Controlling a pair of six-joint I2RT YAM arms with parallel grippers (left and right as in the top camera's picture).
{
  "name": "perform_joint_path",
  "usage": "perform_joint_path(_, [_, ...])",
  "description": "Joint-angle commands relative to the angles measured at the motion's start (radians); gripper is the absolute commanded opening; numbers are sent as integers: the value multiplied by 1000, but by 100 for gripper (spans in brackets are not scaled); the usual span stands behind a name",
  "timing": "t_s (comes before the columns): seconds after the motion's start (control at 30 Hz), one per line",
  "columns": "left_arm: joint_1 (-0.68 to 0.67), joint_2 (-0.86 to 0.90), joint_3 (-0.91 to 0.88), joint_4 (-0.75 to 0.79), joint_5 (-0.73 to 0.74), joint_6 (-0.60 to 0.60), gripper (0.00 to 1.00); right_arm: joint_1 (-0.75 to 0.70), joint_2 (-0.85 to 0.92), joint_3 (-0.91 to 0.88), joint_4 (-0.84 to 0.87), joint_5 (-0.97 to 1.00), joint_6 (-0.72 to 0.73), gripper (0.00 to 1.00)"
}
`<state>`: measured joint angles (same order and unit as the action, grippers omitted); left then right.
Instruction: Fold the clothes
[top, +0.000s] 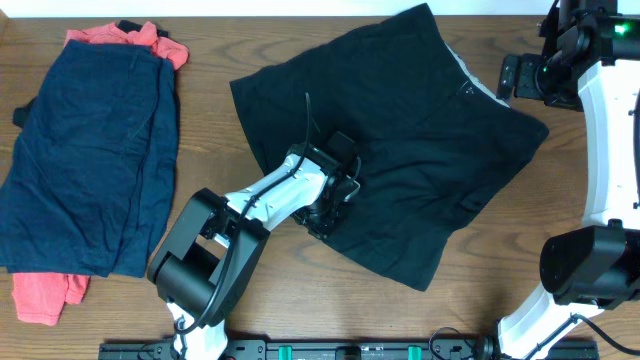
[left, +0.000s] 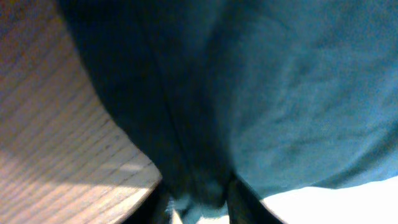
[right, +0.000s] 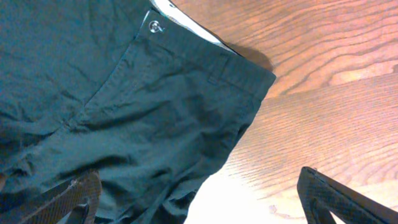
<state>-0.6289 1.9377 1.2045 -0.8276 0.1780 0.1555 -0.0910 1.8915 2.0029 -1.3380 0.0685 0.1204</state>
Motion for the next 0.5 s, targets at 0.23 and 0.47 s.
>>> perform_joint_path(0.23, [25, 40, -10, -39, -232, 3, 6, -1, 7, -3, -1, 5, -13, 99])
perform_joint_path(0.47, [122, 40, -10, 80, -569, 13, 6, -1, 7, -3, -2, 2, -13, 99])
